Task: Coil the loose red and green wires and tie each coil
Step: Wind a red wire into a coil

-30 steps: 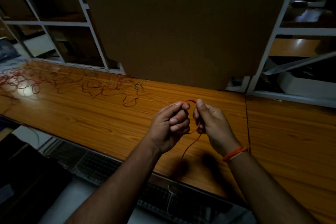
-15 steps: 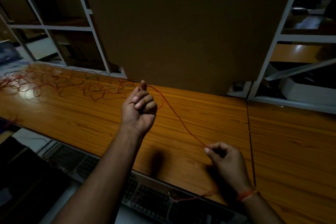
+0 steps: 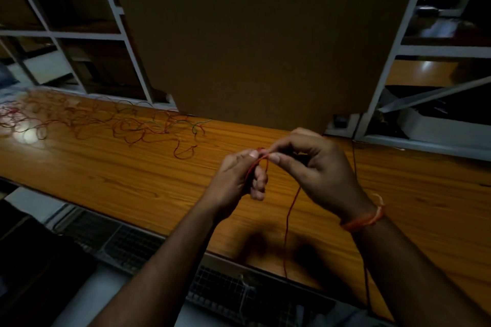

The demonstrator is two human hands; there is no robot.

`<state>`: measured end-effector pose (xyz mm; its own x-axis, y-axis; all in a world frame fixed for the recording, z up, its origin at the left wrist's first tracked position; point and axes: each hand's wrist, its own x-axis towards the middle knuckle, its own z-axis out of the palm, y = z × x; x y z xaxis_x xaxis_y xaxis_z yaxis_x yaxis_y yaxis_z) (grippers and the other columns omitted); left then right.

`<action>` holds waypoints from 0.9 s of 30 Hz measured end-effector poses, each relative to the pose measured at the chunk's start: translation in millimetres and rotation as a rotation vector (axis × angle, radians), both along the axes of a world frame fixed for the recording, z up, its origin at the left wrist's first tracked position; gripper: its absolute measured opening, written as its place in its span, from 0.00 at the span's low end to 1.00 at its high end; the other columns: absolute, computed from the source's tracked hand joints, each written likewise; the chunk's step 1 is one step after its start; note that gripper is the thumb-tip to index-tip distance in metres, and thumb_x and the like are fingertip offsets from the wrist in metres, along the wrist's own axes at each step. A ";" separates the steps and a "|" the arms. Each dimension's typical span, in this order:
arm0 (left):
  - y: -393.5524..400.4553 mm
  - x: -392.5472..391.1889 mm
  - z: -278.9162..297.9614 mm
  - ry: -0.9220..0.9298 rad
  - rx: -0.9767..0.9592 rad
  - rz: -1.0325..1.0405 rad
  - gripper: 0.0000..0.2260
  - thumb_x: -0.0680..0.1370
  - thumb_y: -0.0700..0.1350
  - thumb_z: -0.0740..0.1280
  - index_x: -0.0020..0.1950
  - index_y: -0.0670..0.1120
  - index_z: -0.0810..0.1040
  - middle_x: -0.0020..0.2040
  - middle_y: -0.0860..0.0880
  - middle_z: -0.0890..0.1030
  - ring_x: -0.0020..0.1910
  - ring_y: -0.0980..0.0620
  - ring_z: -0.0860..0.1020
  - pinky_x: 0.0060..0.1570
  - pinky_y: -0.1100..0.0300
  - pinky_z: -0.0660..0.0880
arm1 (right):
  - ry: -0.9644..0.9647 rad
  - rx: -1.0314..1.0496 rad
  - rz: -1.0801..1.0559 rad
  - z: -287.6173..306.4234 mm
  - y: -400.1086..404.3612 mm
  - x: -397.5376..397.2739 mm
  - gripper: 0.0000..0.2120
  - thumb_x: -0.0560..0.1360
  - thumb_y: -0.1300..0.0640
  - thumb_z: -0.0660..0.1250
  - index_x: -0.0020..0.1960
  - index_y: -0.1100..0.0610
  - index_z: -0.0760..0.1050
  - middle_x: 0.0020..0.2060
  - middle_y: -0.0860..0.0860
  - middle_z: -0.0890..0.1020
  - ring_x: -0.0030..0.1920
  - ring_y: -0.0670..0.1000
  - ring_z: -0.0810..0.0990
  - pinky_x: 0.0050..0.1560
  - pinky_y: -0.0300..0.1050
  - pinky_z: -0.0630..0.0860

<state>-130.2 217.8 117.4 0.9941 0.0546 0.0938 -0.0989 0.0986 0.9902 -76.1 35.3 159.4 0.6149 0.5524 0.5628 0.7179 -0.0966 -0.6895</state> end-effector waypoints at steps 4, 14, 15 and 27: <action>0.9 -1.7 -0.9 0.032 -0.158 -0.139 0.17 0.87 0.47 0.54 0.61 0.37 0.78 0.27 0.52 0.64 0.23 0.57 0.59 0.25 0.62 0.55 | 0.065 0.093 -0.057 -1.1 8.1 11.5 0.03 0.79 0.59 0.71 0.49 0.53 0.82 0.45 0.46 0.82 0.48 0.48 0.81 0.47 0.43 0.78; 2.9 -0.2 -0.7 0.044 -0.522 -0.254 0.12 0.83 0.47 0.58 0.48 0.42 0.76 0.27 0.55 0.62 0.23 0.59 0.58 0.24 0.64 0.55 | 0.620 0.107 -0.072 -42.7 21.5 3.0 0.13 0.85 0.51 0.60 0.50 0.51 0.82 0.38 0.42 0.79 0.38 0.42 0.74 0.39 0.47 0.69; 2.3 0.2 -0.7 0.054 -0.557 -0.271 0.11 0.84 0.47 0.58 0.47 0.43 0.75 0.27 0.55 0.60 0.23 0.59 0.57 0.23 0.65 0.55 | 0.644 0.095 -0.064 -46.8 23.2 0.8 0.15 0.85 0.50 0.58 0.49 0.50 0.81 0.38 0.40 0.80 0.39 0.41 0.74 0.39 0.47 0.69; 22.9 7.4 1.9 -0.023 -1.097 -0.226 0.15 0.85 0.48 0.54 0.46 0.46 0.77 0.26 0.54 0.64 0.25 0.60 0.57 0.25 0.65 0.54 | 0.829 0.058 0.058 -87.9 17.5 -11.0 0.03 0.83 0.58 0.64 0.53 0.57 0.75 0.33 0.47 0.75 0.30 0.45 0.72 0.31 0.39 0.69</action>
<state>-122.8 240.7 119.2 0.9902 -0.0626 0.1247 0.0145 0.9349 0.3545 -87.0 52.8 71.5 0.8140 0.5800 -0.0315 -0.0222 -0.0232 -0.9995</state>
